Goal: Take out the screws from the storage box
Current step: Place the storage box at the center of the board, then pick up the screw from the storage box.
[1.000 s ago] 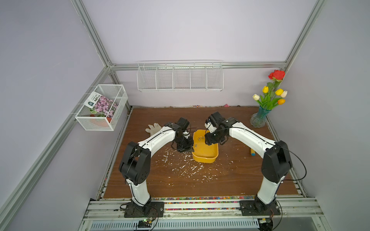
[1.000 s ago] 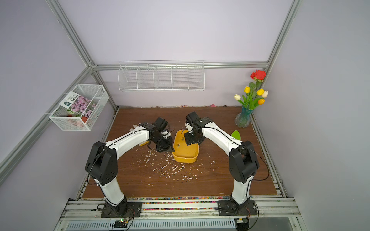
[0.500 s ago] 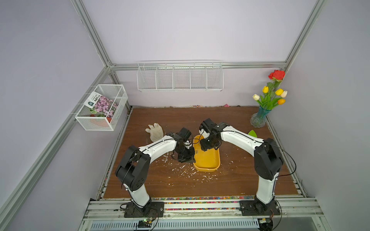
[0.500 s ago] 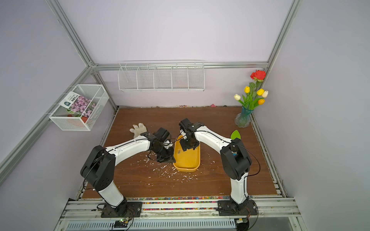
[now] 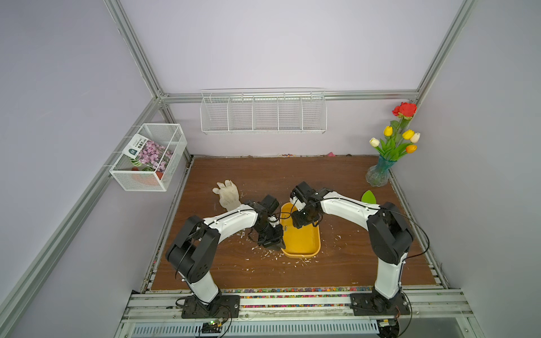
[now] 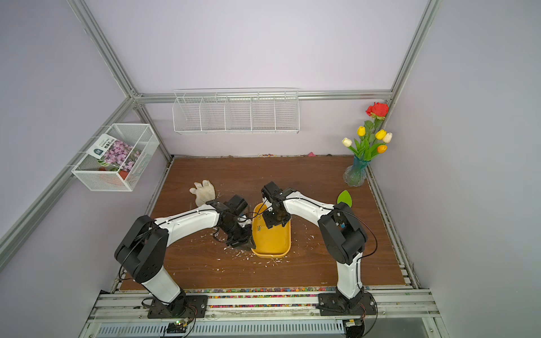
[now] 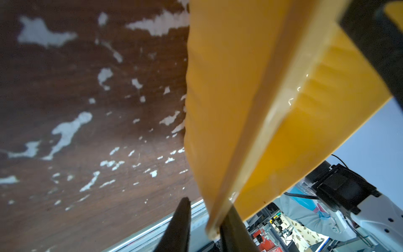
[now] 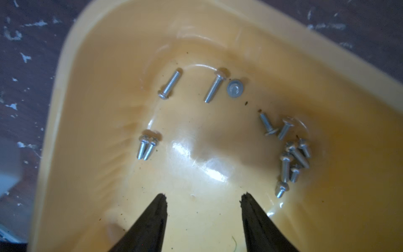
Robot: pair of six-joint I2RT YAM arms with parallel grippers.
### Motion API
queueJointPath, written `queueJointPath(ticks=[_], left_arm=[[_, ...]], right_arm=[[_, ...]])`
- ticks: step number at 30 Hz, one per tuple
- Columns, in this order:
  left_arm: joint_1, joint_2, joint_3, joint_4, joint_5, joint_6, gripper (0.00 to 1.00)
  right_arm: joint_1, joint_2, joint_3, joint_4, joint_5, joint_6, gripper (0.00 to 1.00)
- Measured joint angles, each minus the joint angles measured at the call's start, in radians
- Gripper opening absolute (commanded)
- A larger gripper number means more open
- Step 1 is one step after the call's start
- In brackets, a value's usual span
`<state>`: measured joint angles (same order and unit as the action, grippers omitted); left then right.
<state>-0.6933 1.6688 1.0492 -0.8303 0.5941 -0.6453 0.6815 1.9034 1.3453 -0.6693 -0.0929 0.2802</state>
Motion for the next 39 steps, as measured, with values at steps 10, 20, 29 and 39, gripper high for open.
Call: queueJointPath(ticks=[10, 20, 29, 39], left_arm=[[0.031, -0.074, 0.014, -0.024, -0.002, 0.006, 1.00], [0.209, -0.341, 0.085, -0.020, -0.104, 0.070, 1.00], [0.301, -0.378, -0.012, 0.079, -0.136, 0.048, 1.00], [0.303, -0.530, -0.151, 0.257, -0.175, -0.035, 1.00]], right_arm=[[0.035, -0.032, -0.005, 0.035, 0.029, 0.017, 0.53], [0.077, 0.043, 0.044, 0.050, 0.009, 0.087, 0.42], [0.109, 0.093, 0.046, 0.075, 0.003, 0.131, 0.36], [0.120, 0.105, 0.045, 0.097, 0.041, 0.154, 0.32]])
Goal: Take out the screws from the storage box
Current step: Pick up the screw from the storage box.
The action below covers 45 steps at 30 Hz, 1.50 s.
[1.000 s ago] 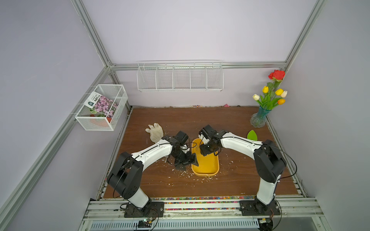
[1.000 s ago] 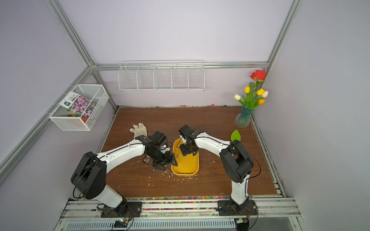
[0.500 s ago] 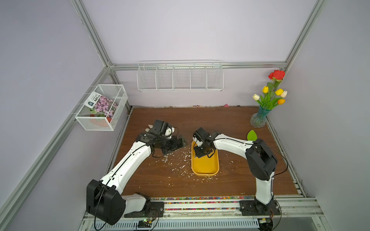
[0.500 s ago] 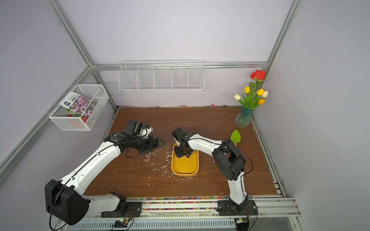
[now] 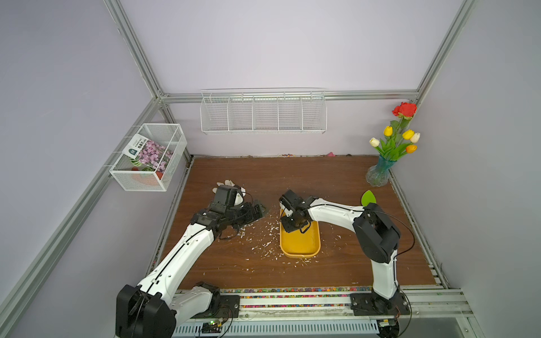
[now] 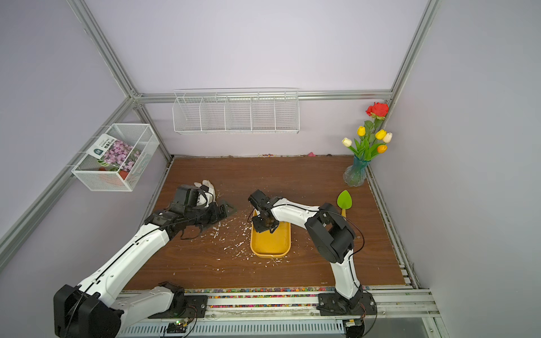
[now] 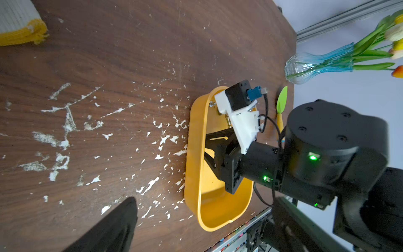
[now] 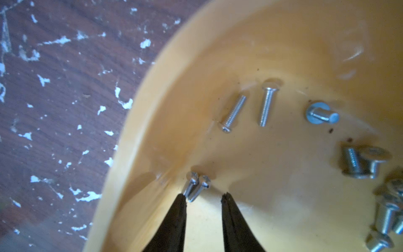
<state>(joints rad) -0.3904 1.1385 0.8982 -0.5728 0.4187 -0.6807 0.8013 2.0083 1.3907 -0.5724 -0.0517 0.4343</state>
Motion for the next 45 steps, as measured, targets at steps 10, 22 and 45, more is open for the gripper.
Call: queueJointPath(ticks=[10, 22, 45], left_arm=[[0.000, 0.031, -0.005, 0.015, 0.000, -0.026, 1.00], [0.000, 0.030, -0.005, 0.023, -0.001, -0.045, 1.00], [0.019, 0.025, -0.042, 0.042, 0.003, -0.060, 1.00]], right_arm=[[0.003, 0.009, -0.004, 0.016, 0.026, 0.007, 0.28], [0.009, 0.042, 0.041, -0.012, 0.064, 0.006, 0.27], [0.018, 0.058, 0.064, -0.072, 0.138, -0.015, 0.07]])
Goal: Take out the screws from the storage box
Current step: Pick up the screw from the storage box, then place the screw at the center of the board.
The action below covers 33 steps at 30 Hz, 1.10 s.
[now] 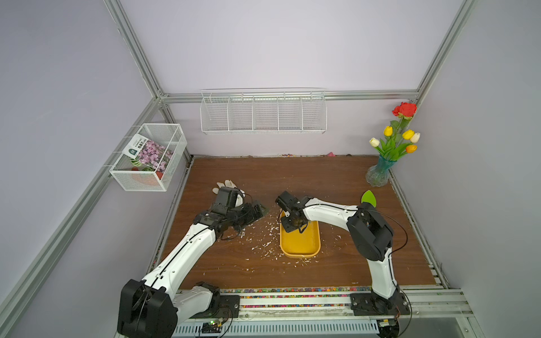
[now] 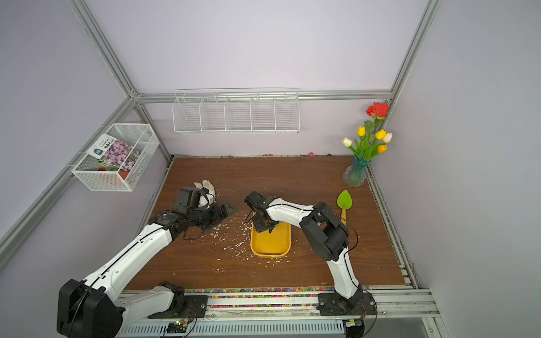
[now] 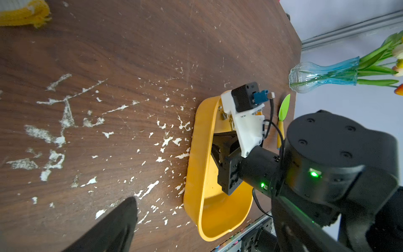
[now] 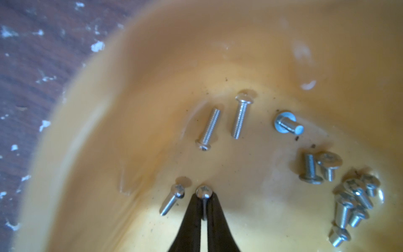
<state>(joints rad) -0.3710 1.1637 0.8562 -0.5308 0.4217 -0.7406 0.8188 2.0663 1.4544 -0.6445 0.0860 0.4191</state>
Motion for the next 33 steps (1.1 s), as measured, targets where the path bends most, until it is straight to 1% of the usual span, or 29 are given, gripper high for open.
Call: queueJointPath(ticks=[3, 6, 7, 11, 13, 14, 17, 21, 24, 26, 29, 33], left_arm=[[0.009, 0.000, 0.000, -0.001, 0.009, 0.010, 1.00], [0.009, 0.003, 0.000, 0.002, 0.029, 0.021, 1.00], [0.009, 0.007, 0.000, 0.004, 0.040, 0.026, 0.99], [0.009, 0.023, 0.000, 0.008, 0.070, 0.040, 0.84], [0.009, 0.023, 0.000, 0.014, 0.077, 0.040, 0.79], [0.009, 0.022, 0.000, 0.021, 0.080, 0.044, 0.77], [0.009, 0.018, 0.002, 0.040, 0.085, 0.054, 0.75], [0.009, 0.019, 0.014, 0.055, 0.100, 0.063, 0.63], [0.003, 0.032, 0.017, 0.085, 0.122, 0.066, 0.62], [-0.019, 0.059, 0.030, 0.087, 0.121, 0.069, 0.62], [-0.073, 0.107, 0.069, 0.079, 0.097, 0.085, 0.62], [-0.161, 0.181, 0.164, 0.054, 0.050, 0.114, 0.62]], right_arm=[[0.000, 0.000, 0.000, 0.000, 0.000, 0.000, 0.01], [0.000, -0.001, 0.000, 0.000, 0.000, -0.001, 0.00], [0.000, -0.002, 0.000, 0.000, 0.000, -0.001, 0.00], [0.000, -0.011, -0.002, -0.006, -0.001, -0.001, 0.00], [-0.001, -0.015, -0.002, -0.020, -0.002, -0.002, 0.00], [-0.002, -0.019, -0.002, -0.030, -0.004, -0.002, 0.00], [-0.008, -0.040, -0.002, -0.058, -0.008, -0.005, 0.00], [-0.032, -0.104, -0.013, -0.074, -0.015, -0.005, 0.00], [-0.057, -0.187, -0.035, -0.085, -0.016, -0.005, 0.00], [-0.074, -0.245, -0.047, -0.096, -0.015, -0.008, 0.00], [-0.103, -0.332, -0.063, -0.120, -0.007, -0.012, 0.00], [-0.159, -0.449, -0.117, -0.142, 0.003, -0.015, 0.00]])
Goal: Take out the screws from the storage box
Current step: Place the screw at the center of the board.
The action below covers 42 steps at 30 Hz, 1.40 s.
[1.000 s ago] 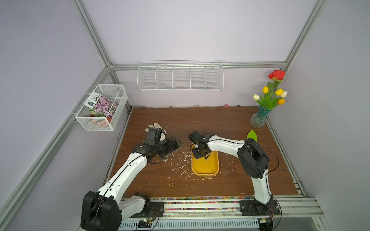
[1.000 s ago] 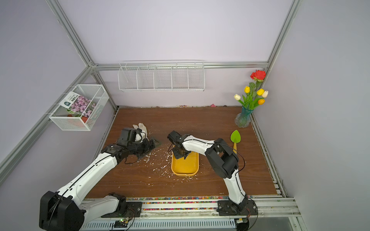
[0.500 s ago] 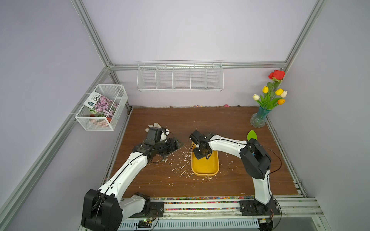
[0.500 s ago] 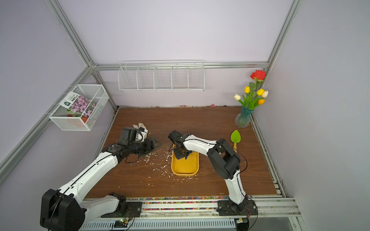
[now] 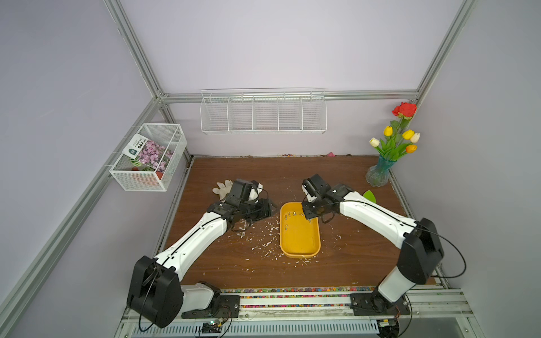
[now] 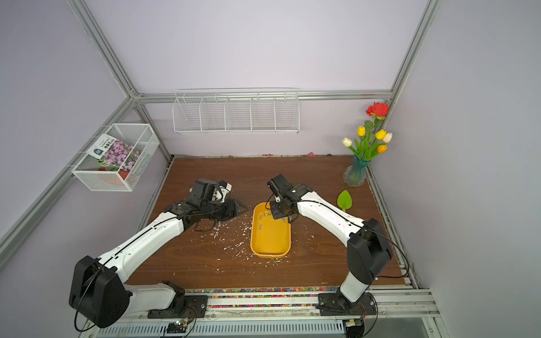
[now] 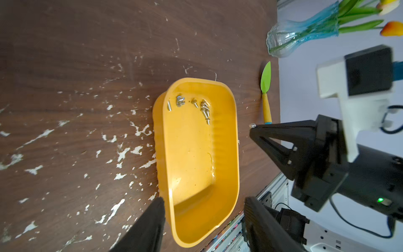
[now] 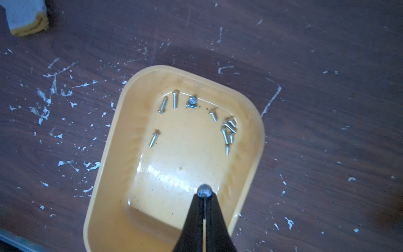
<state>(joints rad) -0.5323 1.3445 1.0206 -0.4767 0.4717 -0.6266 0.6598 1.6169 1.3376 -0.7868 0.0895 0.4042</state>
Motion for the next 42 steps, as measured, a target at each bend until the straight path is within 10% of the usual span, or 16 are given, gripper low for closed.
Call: queueJointPath(ticks=[20, 42], left_arm=[[-0.216, 0.645, 0.491, -0.143, -0.071, 0.076, 0.52], [-0.293, 0.832, 0.644, -0.266, -0.234, 0.079, 0.44]], right_arm=[[-0.216, -0.071, -0.399, 0.096, 0.014, 0.000, 0.00], [-0.216, 0.005, -0.431, 0.172, 0.012, 0.008, 0.03]])
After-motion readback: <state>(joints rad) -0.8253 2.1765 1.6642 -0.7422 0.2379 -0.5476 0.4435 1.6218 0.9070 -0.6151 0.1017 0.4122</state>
